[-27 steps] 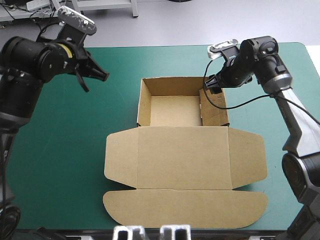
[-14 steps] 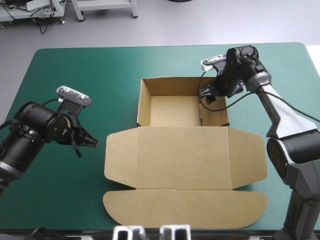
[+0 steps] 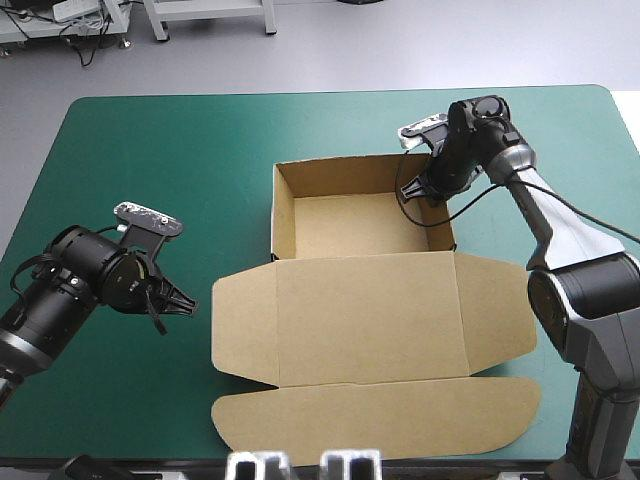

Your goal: Fold the box

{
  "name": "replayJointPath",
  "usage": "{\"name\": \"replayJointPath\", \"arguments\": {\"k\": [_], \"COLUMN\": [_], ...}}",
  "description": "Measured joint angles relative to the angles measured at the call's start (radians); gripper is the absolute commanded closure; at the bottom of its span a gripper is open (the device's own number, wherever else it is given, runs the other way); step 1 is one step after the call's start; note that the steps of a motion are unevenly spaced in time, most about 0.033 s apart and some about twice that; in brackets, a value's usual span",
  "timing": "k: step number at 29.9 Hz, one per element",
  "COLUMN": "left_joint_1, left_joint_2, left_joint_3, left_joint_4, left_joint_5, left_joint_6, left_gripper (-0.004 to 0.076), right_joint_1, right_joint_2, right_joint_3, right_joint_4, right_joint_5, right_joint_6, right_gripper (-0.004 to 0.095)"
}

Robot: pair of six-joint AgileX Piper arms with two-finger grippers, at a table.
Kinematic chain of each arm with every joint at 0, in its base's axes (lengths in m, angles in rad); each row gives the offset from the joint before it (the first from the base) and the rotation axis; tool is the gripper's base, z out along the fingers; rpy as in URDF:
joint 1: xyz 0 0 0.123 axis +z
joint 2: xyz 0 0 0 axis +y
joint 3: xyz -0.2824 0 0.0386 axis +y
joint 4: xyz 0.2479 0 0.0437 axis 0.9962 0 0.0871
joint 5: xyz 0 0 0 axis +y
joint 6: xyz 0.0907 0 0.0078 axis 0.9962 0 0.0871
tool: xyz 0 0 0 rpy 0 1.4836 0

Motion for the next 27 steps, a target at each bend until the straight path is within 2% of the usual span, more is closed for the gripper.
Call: {"name": "replayJointPath", "arguments": {"k": [6, 10, 27], "left_joint_1": [0.0, 0.0, 0.0], "left_joint_2": [0.0, 0.0, 0.0], "left_joint_3": [0.0, 0.0, 0.0], "left_joint_4": [0.0, 0.001, 0.005], "left_joint_5": [0.0, -0.001, -0.002], "left_joint_6": [-0.001, -0.001, 0.008], "left_gripper": [0.0731, 0.0731, 0.0731], "right_joint_1": [-0.005, -0.07, -0.682], "right_joint_2": [0.0, 0.0, 0.008], "right_joint_3": [-0.025, -0.034, -0.134], "right_joint_4": [-0.068, -0.104, -0.108], "right_joint_5": [0.001, -0.001, -0.032], "right_joint_6": [-0.008, -0.027, -0.028], "right_gripper": [0.0927, 0.0927, 0.0926]}}
